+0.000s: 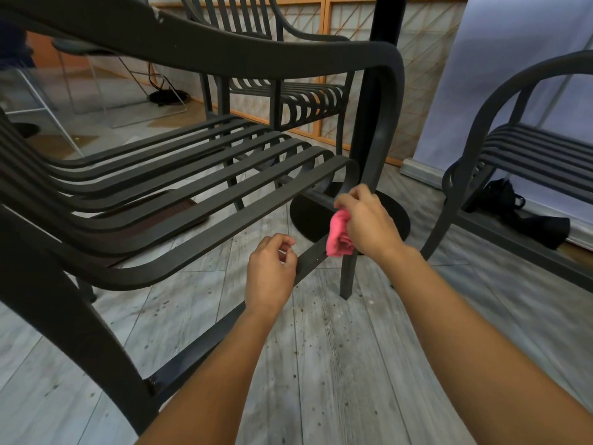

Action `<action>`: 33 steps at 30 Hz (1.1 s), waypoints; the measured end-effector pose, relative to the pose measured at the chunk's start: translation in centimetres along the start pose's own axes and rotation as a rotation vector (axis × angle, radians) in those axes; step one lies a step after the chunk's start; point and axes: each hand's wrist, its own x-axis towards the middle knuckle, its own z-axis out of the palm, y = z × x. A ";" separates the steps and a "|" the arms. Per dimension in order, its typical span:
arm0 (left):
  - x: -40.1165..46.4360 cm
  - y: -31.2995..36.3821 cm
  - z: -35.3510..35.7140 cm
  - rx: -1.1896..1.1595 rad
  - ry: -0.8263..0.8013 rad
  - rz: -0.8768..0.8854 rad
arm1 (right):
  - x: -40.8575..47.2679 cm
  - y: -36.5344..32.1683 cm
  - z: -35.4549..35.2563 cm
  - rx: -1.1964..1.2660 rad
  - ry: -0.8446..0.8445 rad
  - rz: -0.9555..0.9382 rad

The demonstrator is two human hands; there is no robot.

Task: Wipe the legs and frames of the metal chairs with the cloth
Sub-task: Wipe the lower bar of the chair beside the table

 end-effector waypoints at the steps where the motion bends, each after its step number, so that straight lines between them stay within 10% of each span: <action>1: 0.0 0.0 0.0 -0.002 -0.002 0.004 | 0.3 -0.1 0.4 0.026 0.027 0.046; 23: -0.1 -0.1 0.1 0.051 -0.041 0.054 | -3.1 -1.8 5.4 0.135 0.135 0.209; 33: -2.6 -0.6 -2.1 0.438 -0.205 0.201 | -5.6 -3.5 5.3 0.137 0.056 0.118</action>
